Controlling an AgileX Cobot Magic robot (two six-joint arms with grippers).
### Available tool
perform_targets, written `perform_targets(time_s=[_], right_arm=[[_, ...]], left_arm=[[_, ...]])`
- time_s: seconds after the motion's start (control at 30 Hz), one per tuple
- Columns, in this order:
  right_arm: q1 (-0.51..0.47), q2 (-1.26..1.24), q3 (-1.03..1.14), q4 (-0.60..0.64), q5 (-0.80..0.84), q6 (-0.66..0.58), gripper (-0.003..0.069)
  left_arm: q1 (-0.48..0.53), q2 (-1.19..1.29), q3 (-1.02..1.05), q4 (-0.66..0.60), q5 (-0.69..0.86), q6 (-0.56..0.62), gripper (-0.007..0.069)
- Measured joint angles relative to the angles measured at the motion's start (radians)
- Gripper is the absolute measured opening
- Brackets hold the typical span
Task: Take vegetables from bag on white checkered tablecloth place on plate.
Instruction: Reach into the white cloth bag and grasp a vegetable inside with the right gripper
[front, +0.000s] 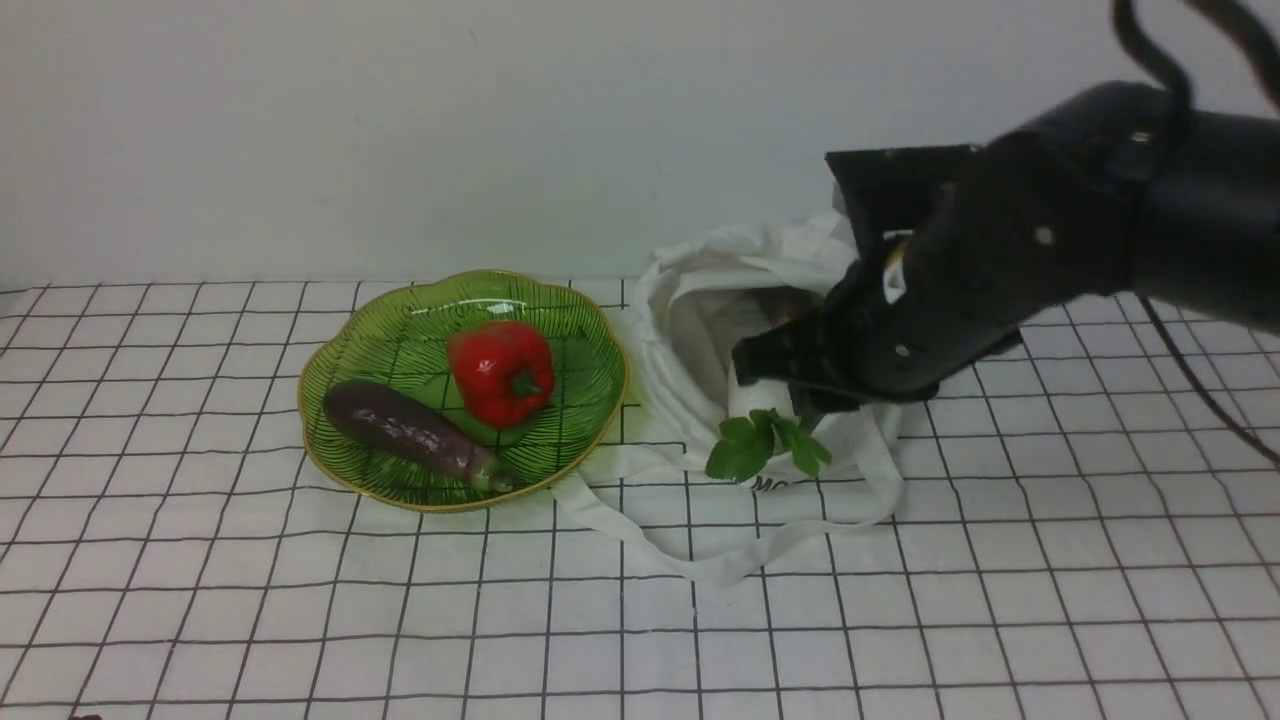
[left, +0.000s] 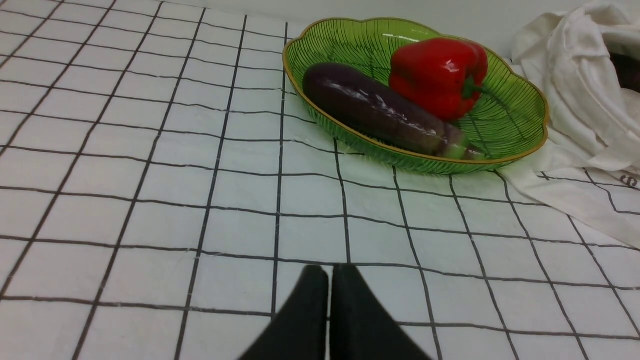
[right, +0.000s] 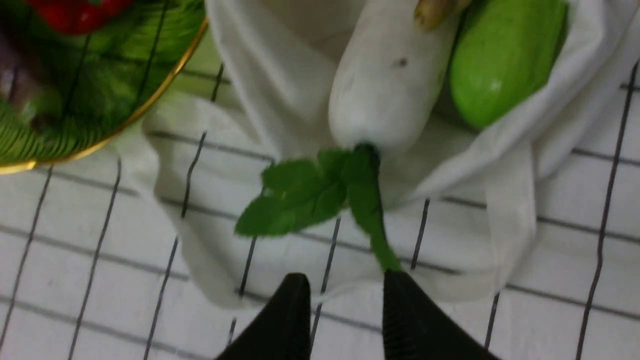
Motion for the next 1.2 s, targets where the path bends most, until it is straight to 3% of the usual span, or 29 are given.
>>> perform_targets(time_s=[0.2,0.33,0.73,1.1,1.2], right_arm=[[0.0,0.222,-0.23,-0.14,-0.01,0.069,0.0412],[-0.005,0.323,-0.343,-0.183,-0.001,0.085,0.0472],[-0.06,0.446,-0.413,-0.238,0.019,0.215,0.0481],[-0.061,0.506,-0.415,-0.29,-0.055,0.232,0.0479],[-0.06,0.509,-0.417,-0.311,-0.06,0.249,0.0449]], left_arm=[[0.0,0.0,0.0,0.0,0.0,0.001,-0.0008],[0.0,0.0,0.0,0.0,0.0,0.001,-0.0008],[0.0,0.0,0.0,0.0,0.0,0.001,-0.0008],[0.0,0.0,0.0,0.0,0.0,0.001,-0.0008],[0.0,0.0,0.0,0.0,0.0,0.001,-0.0008]])
